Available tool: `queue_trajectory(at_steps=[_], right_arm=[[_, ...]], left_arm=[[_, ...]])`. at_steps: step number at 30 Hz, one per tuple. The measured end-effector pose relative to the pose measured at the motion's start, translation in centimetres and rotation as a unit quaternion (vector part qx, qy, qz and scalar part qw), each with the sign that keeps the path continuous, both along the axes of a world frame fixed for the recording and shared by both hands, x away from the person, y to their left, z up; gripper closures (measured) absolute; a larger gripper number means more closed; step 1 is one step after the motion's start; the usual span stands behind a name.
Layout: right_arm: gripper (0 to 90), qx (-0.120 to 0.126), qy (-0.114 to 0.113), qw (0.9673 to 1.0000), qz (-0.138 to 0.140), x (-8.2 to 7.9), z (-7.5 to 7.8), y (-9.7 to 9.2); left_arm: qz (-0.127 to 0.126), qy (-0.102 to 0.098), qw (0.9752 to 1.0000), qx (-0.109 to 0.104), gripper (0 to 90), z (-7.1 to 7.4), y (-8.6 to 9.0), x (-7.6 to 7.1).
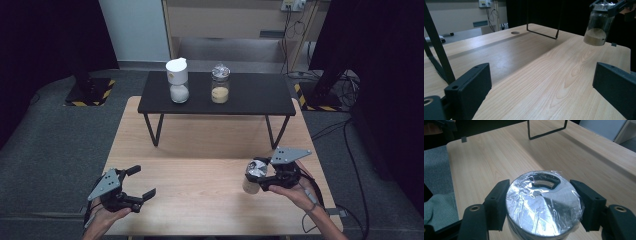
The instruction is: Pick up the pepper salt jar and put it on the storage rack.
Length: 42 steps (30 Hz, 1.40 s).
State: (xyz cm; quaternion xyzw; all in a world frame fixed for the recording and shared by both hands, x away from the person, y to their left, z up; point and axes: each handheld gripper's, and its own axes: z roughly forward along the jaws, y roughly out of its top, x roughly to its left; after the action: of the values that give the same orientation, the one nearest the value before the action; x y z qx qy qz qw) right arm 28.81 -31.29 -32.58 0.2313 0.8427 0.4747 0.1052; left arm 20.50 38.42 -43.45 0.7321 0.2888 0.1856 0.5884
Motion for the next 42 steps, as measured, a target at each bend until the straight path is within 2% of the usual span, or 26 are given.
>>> queue_trajectory(at_steps=[14, 23, 42], right_arm=[[35.5, -0.005, 0.019, 0.9998, -0.001, 0.8, 2.8, 0.1], [35.5, -0.006, 0.019, 0.9998, -0.001, 1.0, 4.4, 0.0], [35.5, -0.008, 0.017, 0.9998, -0.002, 1.7, 8.7, 0.0]], left_arm=[[-0.001, 0.0, 1.0, 0.0, 0.8, 0.0, 0.0, 0.0], [-0.001, 0.0, 1.0, -0.001, 0.7, 0.0, 0.0, 0.0], [-0.001, -0.001, 1.0, 0.001, 0.7, 0.0, 0.0, 0.0]])
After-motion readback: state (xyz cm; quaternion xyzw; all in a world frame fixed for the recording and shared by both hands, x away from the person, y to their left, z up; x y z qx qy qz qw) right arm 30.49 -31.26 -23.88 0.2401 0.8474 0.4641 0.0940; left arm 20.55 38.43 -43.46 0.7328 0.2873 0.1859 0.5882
